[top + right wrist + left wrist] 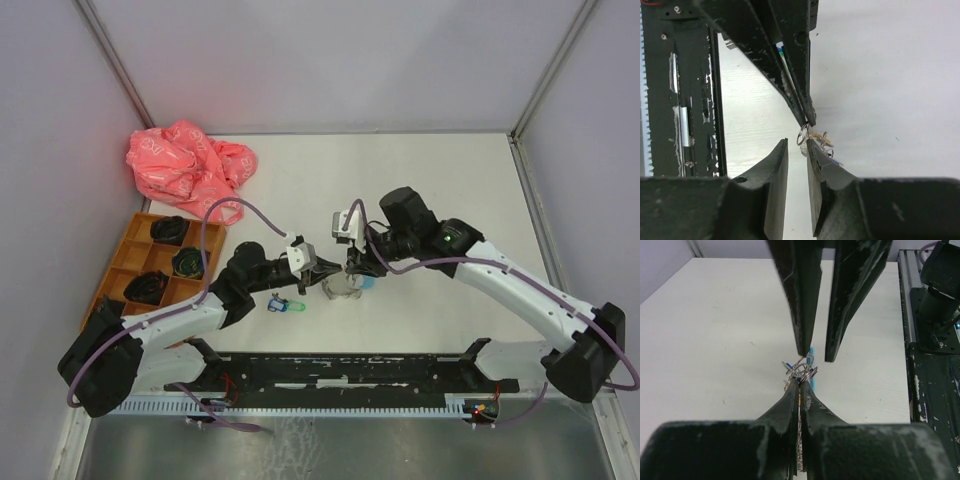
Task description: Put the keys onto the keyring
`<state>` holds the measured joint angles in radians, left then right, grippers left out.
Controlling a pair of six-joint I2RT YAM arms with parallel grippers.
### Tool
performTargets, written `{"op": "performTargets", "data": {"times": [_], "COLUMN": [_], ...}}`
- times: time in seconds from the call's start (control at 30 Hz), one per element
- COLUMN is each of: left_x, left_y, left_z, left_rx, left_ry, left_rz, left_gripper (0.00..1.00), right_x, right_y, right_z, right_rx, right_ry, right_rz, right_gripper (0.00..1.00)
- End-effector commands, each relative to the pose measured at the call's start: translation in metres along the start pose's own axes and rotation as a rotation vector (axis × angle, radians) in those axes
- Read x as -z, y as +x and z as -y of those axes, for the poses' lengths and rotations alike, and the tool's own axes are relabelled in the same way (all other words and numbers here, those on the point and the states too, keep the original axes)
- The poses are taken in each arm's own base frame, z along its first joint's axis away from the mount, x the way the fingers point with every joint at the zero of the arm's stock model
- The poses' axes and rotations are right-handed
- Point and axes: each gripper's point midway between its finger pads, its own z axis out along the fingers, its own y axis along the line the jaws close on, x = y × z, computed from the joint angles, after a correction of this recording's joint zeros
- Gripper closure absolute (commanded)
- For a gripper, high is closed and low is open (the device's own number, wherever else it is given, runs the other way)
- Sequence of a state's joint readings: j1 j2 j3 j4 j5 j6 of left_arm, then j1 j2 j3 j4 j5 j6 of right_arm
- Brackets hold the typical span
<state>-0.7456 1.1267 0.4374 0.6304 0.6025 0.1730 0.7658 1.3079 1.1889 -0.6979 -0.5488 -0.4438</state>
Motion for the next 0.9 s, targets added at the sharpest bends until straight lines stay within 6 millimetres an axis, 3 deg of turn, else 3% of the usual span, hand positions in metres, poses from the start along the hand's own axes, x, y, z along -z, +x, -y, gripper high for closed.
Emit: {"op": "performTargets", "data": {"times": [0.0, 0.2, 0.43, 0.87], "left_x": [0.004, 0.013, 0.021, 0.020], "left_y": [-0.020, -0.022, -0.029, -0.027], "left_z": [-0.015, -0.020, -0.022, -0.025], "left_rx": [0.046, 0.136, 0.198, 0.264], "left_ry": [-0.104, -0.187, -0.234, -0.259], "left_rz": [0.106, 0.164, 0.246, 0.267], "left_gripper": [0.97, 0.97, 0.97, 0.97], "right_x": [0.021, 0.027, 0.019, -0.009], "right_y": [-0.037, -0.034, -0.033, -0.019], "right_z": [0.014, 0.016, 0.018, 0.018], "right_rx": [0.085, 0.138, 0.211, 0.159], "right_ry": [0.167, 0.291, 0.337, 0.290], "right_rz": [0.215, 0.397, 0.541, 0.584], "right_gripper": [0.69, 0.63, 0.61, 0.66]}}
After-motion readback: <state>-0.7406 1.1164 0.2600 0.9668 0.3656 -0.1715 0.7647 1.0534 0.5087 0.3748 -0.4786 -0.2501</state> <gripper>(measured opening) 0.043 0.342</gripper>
